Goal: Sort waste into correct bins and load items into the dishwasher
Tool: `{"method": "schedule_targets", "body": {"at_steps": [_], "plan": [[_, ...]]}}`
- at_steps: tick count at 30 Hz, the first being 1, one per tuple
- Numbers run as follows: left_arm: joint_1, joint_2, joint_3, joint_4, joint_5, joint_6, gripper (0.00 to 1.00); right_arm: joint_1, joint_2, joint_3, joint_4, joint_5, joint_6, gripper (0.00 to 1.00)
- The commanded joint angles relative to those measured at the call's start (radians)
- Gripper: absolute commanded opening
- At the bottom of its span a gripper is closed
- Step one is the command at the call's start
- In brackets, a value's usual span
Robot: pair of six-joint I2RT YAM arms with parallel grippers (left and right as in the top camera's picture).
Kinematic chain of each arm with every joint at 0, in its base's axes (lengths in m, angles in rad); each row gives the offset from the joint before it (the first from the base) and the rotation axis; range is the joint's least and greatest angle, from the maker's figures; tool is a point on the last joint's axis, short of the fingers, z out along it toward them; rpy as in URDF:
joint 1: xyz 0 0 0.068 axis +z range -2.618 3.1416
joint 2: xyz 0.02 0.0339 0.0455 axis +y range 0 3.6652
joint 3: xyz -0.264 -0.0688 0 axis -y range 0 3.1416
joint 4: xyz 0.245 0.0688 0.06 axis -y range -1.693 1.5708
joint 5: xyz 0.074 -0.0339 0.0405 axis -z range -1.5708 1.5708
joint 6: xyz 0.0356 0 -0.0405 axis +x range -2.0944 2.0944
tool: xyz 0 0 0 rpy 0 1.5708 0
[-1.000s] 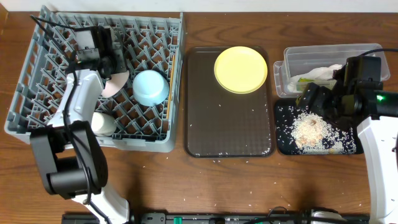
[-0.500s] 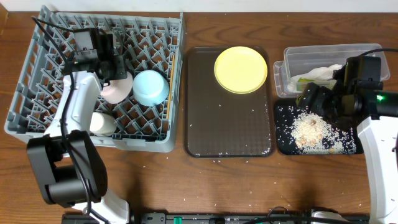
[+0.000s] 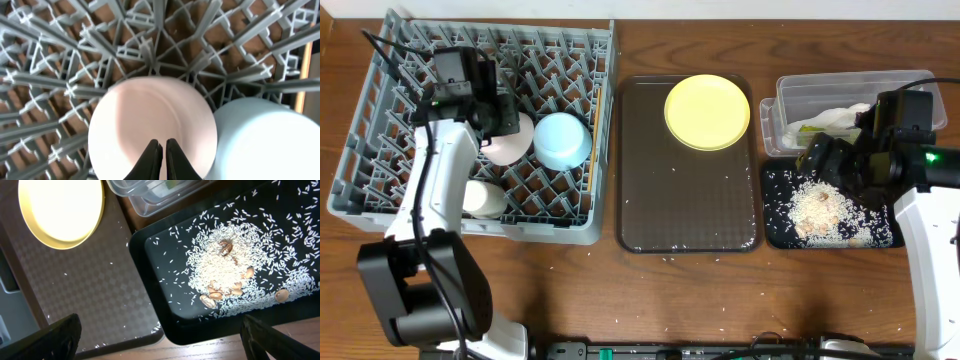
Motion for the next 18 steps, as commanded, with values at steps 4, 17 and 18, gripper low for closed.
{"method": "schedule_targets", "body": {"at_steps": [4, 17, 18], "plan": [[-0.031, -0.003, -0.011, -0.039, -0.008, -0.027, 0.07, -0.005, -0.012, 0.011, -0.001, -0.001, -0.01, 0.99], [-0.059, 0.0, -0.002, -0.083, -0.02, -0.031, 0.07, -0.005, -0.012, 0.012, -0.001, -0.001, -0.01, 0.99], [-0.059, -0.017, 0.002, -0.08, -0.019, -0.043, 0.08, -0.005, -0.012, 0.011, -0.001, -0.001, -0.01, 0.99]]}}
